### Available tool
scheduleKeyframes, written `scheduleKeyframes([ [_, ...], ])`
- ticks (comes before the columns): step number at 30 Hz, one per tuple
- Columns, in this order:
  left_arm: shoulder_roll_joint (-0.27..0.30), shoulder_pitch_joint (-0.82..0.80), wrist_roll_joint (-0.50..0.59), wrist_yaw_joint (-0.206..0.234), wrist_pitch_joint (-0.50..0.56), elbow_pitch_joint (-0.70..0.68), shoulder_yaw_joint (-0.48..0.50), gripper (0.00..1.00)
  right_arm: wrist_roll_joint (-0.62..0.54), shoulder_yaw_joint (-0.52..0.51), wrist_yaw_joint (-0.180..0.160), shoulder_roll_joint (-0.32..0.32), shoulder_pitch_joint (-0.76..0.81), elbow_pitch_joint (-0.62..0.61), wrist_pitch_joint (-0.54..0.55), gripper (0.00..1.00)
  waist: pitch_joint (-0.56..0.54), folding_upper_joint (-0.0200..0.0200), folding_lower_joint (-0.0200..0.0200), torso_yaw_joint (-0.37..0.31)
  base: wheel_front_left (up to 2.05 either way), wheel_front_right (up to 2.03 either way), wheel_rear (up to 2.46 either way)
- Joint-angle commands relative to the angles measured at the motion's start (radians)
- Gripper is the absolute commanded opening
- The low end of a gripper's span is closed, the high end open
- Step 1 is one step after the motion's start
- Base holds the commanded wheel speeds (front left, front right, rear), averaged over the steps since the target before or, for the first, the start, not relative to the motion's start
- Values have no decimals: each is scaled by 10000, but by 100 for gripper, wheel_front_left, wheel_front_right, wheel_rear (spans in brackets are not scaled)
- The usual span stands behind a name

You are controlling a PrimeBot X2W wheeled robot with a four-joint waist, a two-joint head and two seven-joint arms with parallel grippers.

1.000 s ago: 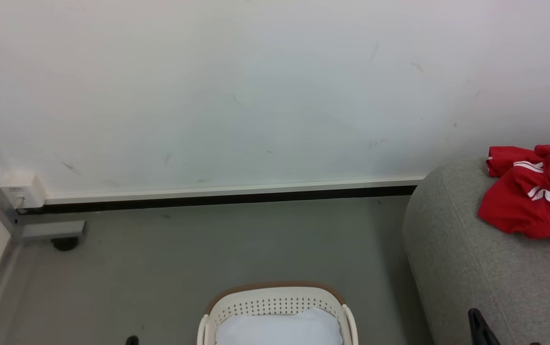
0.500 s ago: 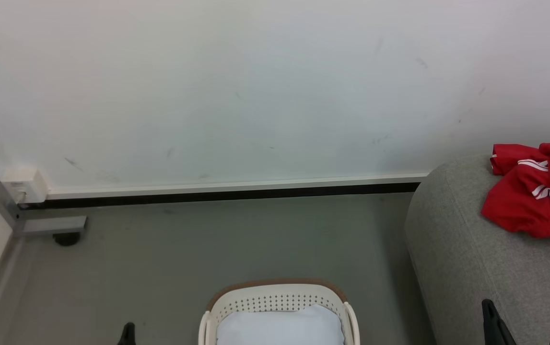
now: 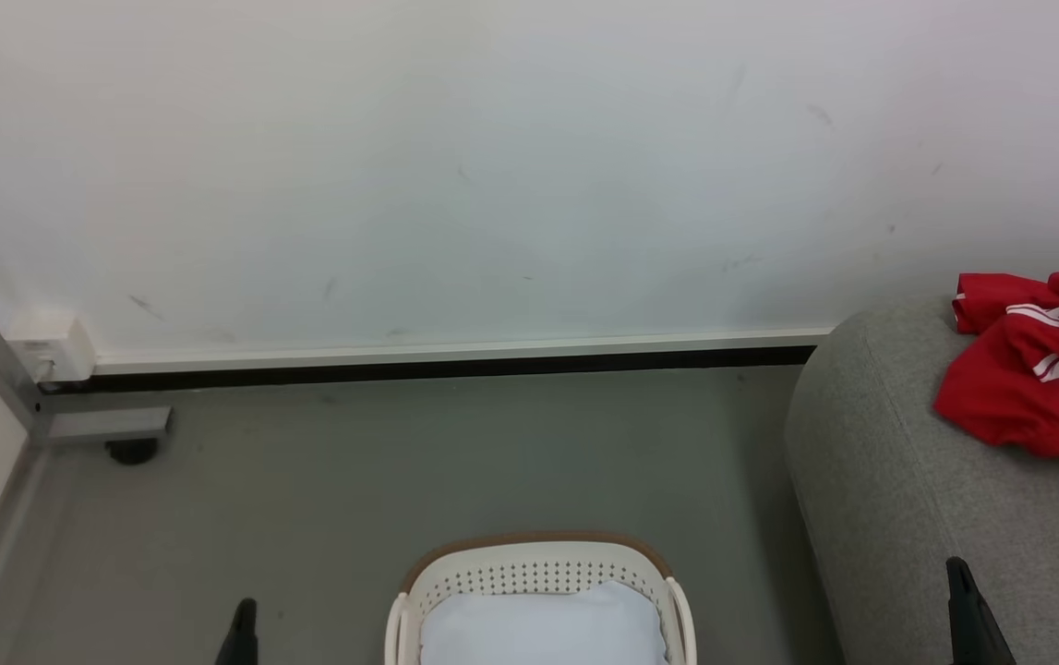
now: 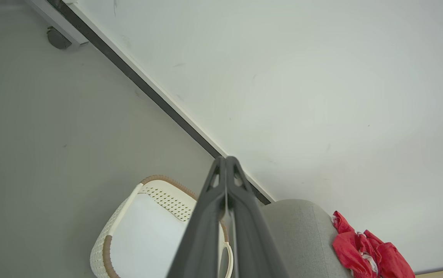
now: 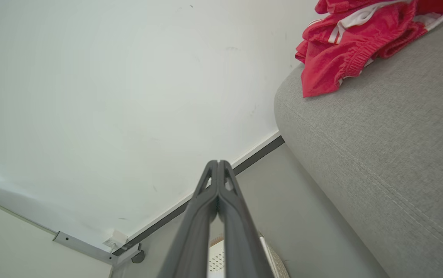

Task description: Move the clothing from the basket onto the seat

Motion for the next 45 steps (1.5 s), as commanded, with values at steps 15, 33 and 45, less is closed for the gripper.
scheduleKeyframes([
  [15,-39,-589,-1809,-275,496,17,336,0,1970,-255,-9,-88,-458,-180,476,0,117,0,-1,76,0,0,0],
  [33,-108,-983,-3520,-508,976,138,611,0,3854,-493,-12,-89,-698,-228,952,0,260,0,-1,169,0,0,0],
  [45,-142,-1216,-4523,-648,1258,206,768,0,4966,-633,-14,-84,-830,-253,1250,0,355,0,-1,230,0,0,0],
])
